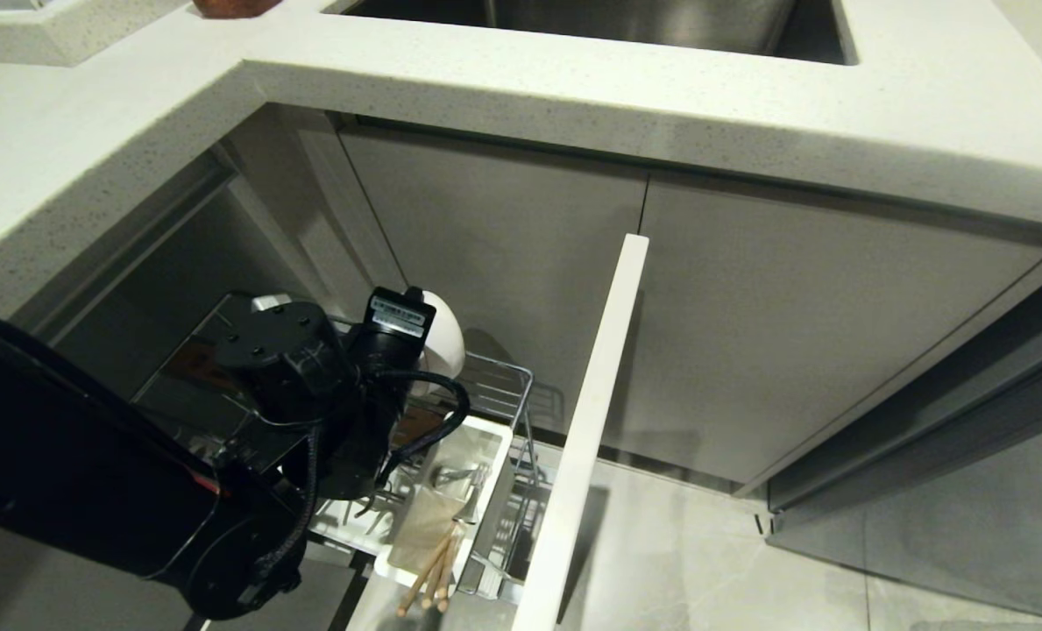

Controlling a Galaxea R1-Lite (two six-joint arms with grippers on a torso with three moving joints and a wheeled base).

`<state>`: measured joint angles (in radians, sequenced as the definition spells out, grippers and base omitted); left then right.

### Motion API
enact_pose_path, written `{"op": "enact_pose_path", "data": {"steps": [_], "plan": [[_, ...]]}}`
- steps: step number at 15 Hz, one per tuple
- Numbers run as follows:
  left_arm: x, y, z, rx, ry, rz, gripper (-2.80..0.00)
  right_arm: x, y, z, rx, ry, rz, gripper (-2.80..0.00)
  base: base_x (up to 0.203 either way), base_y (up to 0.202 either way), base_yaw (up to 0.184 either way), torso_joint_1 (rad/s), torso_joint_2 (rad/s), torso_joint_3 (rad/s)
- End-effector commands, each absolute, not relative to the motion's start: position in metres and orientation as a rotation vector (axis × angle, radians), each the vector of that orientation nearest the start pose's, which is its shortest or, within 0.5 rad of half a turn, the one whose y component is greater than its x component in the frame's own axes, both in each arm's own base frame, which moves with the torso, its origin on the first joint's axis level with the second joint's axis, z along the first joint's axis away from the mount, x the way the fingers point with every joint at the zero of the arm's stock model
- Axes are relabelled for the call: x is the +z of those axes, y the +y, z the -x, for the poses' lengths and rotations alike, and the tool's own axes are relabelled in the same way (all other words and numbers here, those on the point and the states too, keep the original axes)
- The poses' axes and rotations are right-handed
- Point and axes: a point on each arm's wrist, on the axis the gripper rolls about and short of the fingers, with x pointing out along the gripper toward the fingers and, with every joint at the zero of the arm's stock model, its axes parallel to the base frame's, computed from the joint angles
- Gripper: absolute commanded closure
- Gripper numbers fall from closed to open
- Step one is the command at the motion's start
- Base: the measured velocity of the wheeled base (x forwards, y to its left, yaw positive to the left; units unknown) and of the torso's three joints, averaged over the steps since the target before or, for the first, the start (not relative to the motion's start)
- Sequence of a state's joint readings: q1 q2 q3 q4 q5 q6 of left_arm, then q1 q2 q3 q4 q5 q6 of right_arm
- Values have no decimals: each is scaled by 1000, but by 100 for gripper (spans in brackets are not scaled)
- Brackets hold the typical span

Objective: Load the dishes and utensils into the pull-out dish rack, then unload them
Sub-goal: Pick up the bowl and place it in the cupboard

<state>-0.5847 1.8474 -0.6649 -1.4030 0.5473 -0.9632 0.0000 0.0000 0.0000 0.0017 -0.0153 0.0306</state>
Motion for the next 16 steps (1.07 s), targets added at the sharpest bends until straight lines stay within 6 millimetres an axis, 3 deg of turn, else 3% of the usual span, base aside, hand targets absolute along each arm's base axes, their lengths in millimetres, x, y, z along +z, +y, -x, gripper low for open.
{"op": "enact_pose_path", "data": {"steps": [1,7,16], "plan": [[173,-163,-271,-117,-152,1084,0,74,0,23,-14,4,-32,0,0,0,0,0,0,0],[163,-159,-278,-124,-136,1128,0,75,0,23,-15,3,-31,0,0,0,0,0,0,0],[176,-156,-278,-182,-174,1154,0,75,0,23,-14,3,-31,0,0,0,0,0,0,0]]}}
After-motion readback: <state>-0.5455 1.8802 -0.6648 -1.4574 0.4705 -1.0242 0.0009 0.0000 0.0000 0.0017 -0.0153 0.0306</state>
